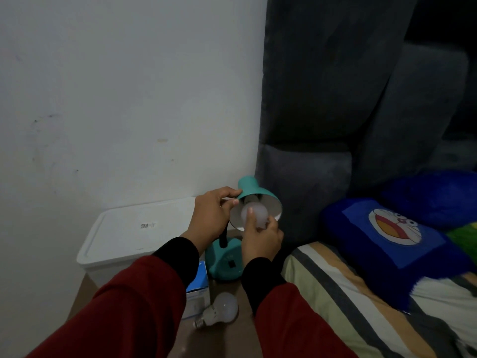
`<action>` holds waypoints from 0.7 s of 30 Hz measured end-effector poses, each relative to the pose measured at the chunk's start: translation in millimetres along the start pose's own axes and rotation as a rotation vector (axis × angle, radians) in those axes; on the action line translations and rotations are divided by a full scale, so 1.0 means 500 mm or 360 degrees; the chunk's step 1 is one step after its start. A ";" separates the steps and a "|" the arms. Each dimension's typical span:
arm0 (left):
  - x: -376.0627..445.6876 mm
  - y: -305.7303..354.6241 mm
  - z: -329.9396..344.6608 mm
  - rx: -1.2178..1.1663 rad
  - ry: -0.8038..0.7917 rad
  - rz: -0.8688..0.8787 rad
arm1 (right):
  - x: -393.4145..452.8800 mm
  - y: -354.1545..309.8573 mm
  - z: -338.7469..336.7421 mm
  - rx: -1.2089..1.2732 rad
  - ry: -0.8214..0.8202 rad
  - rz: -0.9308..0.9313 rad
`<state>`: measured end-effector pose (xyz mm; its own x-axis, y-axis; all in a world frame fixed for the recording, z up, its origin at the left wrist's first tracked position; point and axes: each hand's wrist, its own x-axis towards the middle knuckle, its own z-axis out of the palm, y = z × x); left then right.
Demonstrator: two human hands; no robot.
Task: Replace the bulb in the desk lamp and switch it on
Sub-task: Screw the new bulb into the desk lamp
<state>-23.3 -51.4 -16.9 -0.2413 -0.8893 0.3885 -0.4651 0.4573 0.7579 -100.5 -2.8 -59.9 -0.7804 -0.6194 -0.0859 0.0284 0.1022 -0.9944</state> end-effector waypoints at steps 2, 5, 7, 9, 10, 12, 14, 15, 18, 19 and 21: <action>-0.003 0.001 0.003 0.0002 -0.0005 0.0004 | -0.001 -0.002 -0.002 0.0010 -0.0004 -0.0016; -0.003 0.000 0.004 -0.0006 0.0003 0.0003 | 0.000 0.001 -0.003 0.0039 -0.0013 -0.0073; -0.002 -0.001 0.001 -0.0016 -0.0001 0.0001 | 0.001 0.003 -0.002 0.0062 -0.0022 -0.0017; -0.002 -0.002 0.000 -0.0012 -0.0010 0.0006 | -0.001 0.004 0.000 0.0059 -0.0046 0.0023; -0.003 -0.002 0.000 -0.0009 -0.0015 0.0007 | -0.002 0.006 0.003 0.0056 -0.0056 0.0008; -0.003 -0.002 0.002 -0.0020 -0.0021 0.0003 | -0.002 0.008 0.006 0.0055 -0.0050 -0.0026; -0.002 -0.003 0.003 -0.0027 -0.0015 -0.0001 | -0.002 0.006 0.008 0.0075 -0.0067 0.0003; -0.002 -0.003 0.003 -0.0027 -0.0014 -0.0003 | -0.002 0.006 0.009 0.0102 -0.0073 0.0038; -0.001 -0.002 0.003 -0.0025 -0.0017 -0.0001 | -0.003 0.004 0.012 0.0071 -0.0074 0.0077; -0.001 -0.002 0.003 -0.0020 -0.0019 0.0000 | -0.003 0.003 0.010 0.0062 -0.0075 0.0064; 0.000 -0.002 0.003 -0.0021 -0.0021 -0.0004 | 0.001 0.004 0.006 0.0089 -0.0091 0.0074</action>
<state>-24.1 -51.6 -18.5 -0.2512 -0.8901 0.3802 -0.4543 0.4552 0.7657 -99.0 -4.9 -62.2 -0.7405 -0.6585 -0.1341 0.1002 0.0891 -0.9910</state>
